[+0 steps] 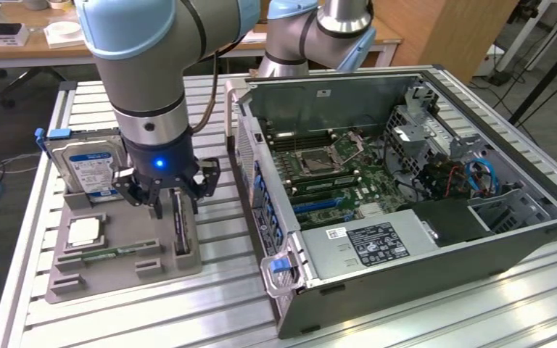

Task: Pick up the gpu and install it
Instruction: 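Pick up the gpu and move the gpu toward the slot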

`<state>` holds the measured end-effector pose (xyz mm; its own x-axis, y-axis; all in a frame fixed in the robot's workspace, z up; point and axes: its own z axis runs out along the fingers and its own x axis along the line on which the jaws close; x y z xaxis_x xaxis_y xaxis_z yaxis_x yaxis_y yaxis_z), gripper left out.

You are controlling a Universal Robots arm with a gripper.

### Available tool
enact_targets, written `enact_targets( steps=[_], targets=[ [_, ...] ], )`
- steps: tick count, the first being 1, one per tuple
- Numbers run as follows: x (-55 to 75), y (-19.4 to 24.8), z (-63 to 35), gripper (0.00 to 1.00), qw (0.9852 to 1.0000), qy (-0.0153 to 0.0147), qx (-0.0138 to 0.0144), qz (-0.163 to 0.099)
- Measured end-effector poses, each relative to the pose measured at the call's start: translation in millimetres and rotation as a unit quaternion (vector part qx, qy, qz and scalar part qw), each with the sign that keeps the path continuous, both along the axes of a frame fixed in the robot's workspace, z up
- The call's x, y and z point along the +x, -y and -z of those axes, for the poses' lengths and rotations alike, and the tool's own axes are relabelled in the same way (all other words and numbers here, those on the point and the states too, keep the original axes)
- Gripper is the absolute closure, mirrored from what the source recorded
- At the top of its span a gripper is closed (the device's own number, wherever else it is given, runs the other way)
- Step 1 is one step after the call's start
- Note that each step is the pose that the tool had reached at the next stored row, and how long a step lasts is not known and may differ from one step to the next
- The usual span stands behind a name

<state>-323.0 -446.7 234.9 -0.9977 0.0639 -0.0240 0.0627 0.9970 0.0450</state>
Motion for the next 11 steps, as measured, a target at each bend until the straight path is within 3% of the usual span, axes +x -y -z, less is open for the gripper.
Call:
enact_targets(
  steps=[11],
  targets=[
    [0.0, -0.1, 0.7, 0.43, 1.0000, 0.0000, 0.0000, 0.000]
  ],
)
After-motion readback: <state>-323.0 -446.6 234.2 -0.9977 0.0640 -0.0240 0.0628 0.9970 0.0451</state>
